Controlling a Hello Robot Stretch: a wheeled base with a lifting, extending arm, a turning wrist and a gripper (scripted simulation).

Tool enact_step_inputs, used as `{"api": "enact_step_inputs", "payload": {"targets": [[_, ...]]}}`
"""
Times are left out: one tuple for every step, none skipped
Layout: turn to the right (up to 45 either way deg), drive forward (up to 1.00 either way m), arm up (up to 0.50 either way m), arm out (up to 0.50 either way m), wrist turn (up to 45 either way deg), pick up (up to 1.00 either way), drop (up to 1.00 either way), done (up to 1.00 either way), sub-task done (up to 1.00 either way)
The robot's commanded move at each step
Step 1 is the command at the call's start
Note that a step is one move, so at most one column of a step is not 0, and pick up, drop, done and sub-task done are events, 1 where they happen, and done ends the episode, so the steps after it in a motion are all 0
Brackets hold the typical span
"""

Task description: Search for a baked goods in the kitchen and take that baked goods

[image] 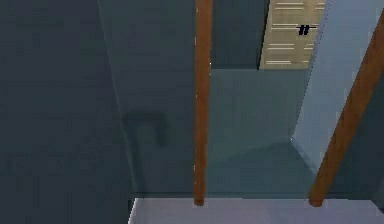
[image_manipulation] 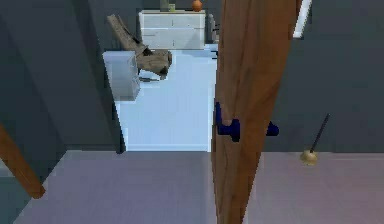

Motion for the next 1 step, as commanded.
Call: {"api": "enact_step_inputs", "payload": {"targets": [[18.0,0.0,0.0,0.0,0.0,0.0,0.0,0.0,0.0]]}}
